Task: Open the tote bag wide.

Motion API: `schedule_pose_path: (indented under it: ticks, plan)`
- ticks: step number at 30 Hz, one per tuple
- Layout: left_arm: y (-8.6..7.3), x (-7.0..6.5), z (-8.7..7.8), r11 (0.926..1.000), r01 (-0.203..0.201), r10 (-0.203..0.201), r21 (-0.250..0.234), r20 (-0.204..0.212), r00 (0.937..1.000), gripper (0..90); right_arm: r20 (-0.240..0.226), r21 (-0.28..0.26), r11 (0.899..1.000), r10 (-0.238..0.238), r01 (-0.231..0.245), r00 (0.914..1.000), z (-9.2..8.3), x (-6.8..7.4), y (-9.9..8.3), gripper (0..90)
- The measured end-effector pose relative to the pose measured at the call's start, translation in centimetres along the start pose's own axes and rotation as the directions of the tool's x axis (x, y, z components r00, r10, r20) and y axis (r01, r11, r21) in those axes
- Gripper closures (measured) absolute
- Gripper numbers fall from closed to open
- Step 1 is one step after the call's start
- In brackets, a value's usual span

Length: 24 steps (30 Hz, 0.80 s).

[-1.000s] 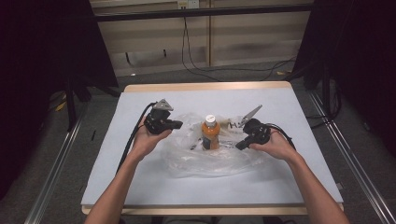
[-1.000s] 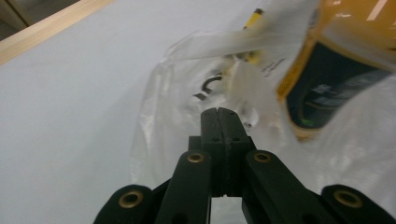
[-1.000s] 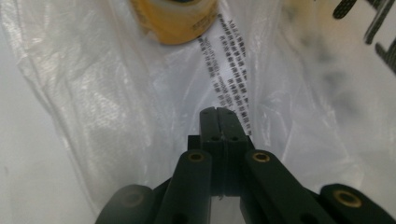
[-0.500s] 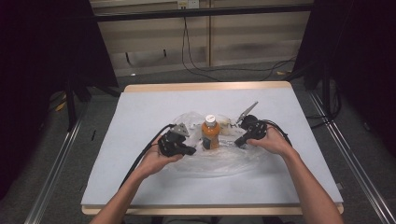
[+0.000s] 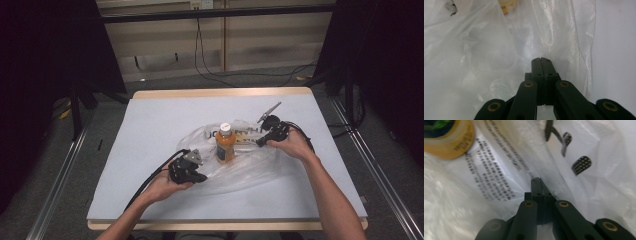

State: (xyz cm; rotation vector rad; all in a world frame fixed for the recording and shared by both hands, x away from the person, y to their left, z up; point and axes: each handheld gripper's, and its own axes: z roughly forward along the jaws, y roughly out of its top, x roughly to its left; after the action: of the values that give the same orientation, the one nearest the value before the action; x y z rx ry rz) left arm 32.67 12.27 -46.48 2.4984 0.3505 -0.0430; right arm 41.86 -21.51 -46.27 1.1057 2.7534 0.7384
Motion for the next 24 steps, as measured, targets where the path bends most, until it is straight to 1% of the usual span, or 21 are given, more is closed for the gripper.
schedule_pose_path:
  ticks: [1,3,4,5,7,8,9,11,12,13,14,15,16,17,18,19,20,21,22,23,24]
  plan:
    - [-0.1,0.0,-0.1,1.0,0.0,0.0,0.002,0.002,1.0,90.0,0.019,-0.002,1.0,0.006,-0.005,0.9998,-0.1,-0.1,-0.1,90.0]
    - [-0.2,0.1,-0.1,0.9999,0.01,-0.01,-0.005,0.004,0.9999,90.0,0.038,-0.003,1.0,0.021,-0.02,0.9991,-0.2,-0.5,-0.3,90.0]
    - [-0.2,0.3,0.0,0.9996,0.018,-0.018,-0.02,0.015,0.9997,90.0,0.042,-0.007,1.0,0.023,-0.023,0.9989,-0.3,-0.6,-0.4,90.0]
    - [-0.2,0.4,0.0,0.9994,0.028,-0.028,-0.022,0.003,0.9996,90.0,0.04,-0.007,1.0,0.03,-0.029,0.9988,-0.3,-0.6,-0.4,90.0]
    - [0.0,0.7,0.1,0.9991,0.037,-0.037,-0.021,-0.006,0.9993,90.0,0.027,-0.006,1.0,0.019,-0.019,0.9995,-0.2,-0.4,-0.4,90.0]
    - [0.2,0.9,0.1,0.9986,0.041,-0.042,-0.033,-0.006,0.9991,90.0,0.02,-0.008,1.0,0.01,-0.01,0.9997,-0.2,-0.2,-0.3,90.0]
    - [0.3,1.0,0.0,0.9983,0.05,-0.05,-0.031,-0.012,0.9987,90.0,0.003,-0.02,1.0,0.015,-0.015,0.9999,-0.3,0.2,-0.2,90.0]
    - [0.6,1.4,-0.3,0.9973,0.058,-0.059,-0.045,-0.024,0.998,90.0,-0.021,-0.045,0.999,0.007,-0.008,0.9997,-0.5,0.8,0.0,90.0]
    - [0.6,1.7,-0.4,0.9969,0.053,-0.054,-0.058,-0.015,0.9984,90.0,-0.029,-0.049,0.999,-0.011,0.01,0.9995,-0.6,1.1,0.2,90.0]
    - [0.7,1.7,-0.5,0.9954,0.074,-0.075,-0.061,-0.022,0.9969,90.0,-0.03,-0.044,0.999,-0.021,0.02,0.9993,-0.7,1.6,0.4,90.0]
    - [0.6,1.9,-0.5,0.9946,0.076,-0.078,-0.071,-0.021,0.9967,90.0,-0.036,-0.044,0.998,-0.041,0.039,0.9985,-0.8,1.9,0.5,90.0]
    - [0.6,2.1,-0.6,0.9934,0.087,-0.09,-0.075,-0.037,0.9953,90.0,-0.041,-0.047,0.998,-0.045,0.043,0.9982,-0.9,2.2,0.5,90.0]
    - [0.6,2.5,-0.7,0.9944,0.077,-0.08,-0.073,-0.04,0.996,90.0,-0.053,-0.052,0.998,-0.049,0.046,0.9974,-1.0,2.5,0.5,90.0]
    - [0.7,2.7,-0.8,0.9923,0.09,-0.094,-0.086,-0.047,0.9945,90.0,-0.059,-0.059,0.997,-0.059,0.055,0.9965,-1.0,2.8,0.5,90.0]
    - [0.8,2.7,-0.7,0.9845,0.124,-0.131,-0.124,-0.044,0.9904,90.0,-0.061,-0.056,0.997,-0.066,0.062,0.996,-1.0,3.1,0.4,90.0]
    - [1.0,2.9,-0.9,0.9849,0.126,-0.133,-0.119,-0.049,0.9899,90.0,-0.064,-0.049,0.996,-0.076,0.073,0.995,-1.0,3.5,0.4,90.0]
    - [1.1,3.1,-0.9,0.9836,0.129,-0.137,-0.126,-0.059,0.9888,90.0,-0.064,-0.04,0.995,-0.093,0.091,0.9936,-1.0,4.0,0.3,90.0]
    - [1.2,3.4,-1.0,0.9814,0.14,-0.149,-0.131,-0.062,0.9868,90.0,-0.064,-0.035,0.994,-0.11,0.107,0.9919,-0.9,4.3,0.2,90.0]
    - [1.2,3.4,-1.0,0.9814,0.14,-0.149,-0.131,-0.062,0.9868,90.0,-0.067,-0.036,0.993,-0.112,0.11,0.9914,-0.9,4.6,0.0,90.0]
    - [1.3,3.7,-1.1,0.9826,0.139,-0.148,-0.123,-0.064,0.987,90.0,-0.067,-0.036,0.993,-0.112,0.11,0.9914,-0.9,4.6,0.0,90.0]
    - [1.6,4.2,-1.0,0.9758,0.162,-0.174,-0.147,-0.078,0.9816,90.0,-0.071,-0.036,0.993,-0.119,0.116,0.9904,-0.8,4.9,-0.4,90.0]
